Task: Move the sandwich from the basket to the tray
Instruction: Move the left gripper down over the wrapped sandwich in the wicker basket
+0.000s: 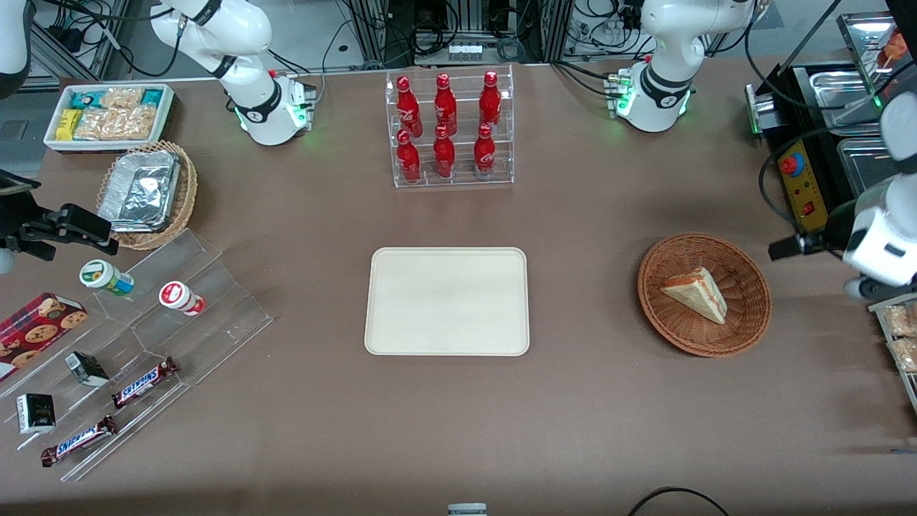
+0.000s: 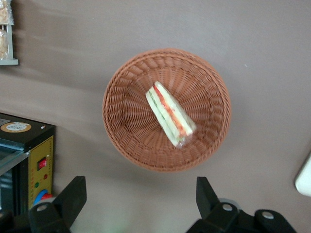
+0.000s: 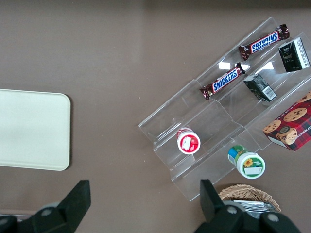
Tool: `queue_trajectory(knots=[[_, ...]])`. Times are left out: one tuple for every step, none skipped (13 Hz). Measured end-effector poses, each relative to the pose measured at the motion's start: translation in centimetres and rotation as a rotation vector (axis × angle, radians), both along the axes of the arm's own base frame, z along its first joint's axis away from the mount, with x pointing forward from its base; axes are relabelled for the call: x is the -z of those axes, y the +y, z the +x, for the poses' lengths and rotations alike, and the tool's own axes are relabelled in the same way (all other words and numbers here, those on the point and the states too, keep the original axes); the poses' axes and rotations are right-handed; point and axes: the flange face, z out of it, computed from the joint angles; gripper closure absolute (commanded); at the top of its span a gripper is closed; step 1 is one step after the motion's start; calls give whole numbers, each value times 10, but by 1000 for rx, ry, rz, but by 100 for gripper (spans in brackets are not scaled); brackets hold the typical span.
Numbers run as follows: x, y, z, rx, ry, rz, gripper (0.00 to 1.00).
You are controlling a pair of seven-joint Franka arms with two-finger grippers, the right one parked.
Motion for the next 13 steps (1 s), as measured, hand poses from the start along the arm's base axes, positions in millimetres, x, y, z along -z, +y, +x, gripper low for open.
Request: queue_trajectory(knots=[[17, 3, 2, -44, -14, 8, 0], [33, 4, 1, -96, -26, 15, 0], [48, 7, 0, -152, -34, 22, 0], [60, 9, -2, -198, -40, 27, 0], [71, 11, -5, -247, -47, 24, 0], [81, 11, -7, -305, -55, 16, 0], [91, 10, -9, -370, -62, 17, 0], [100, 7, -11, -436, -71, 23, 0], [107, 5, -12, -490, -84, 27, 0], [115, 1, -13, -534, -102, 28, 0], [124, -4, -16, -573, -120, 27, 0], [136, -10, -20, -604, -130, 27, 0], [148, -16, -25, -623, -135, 27, 0]])
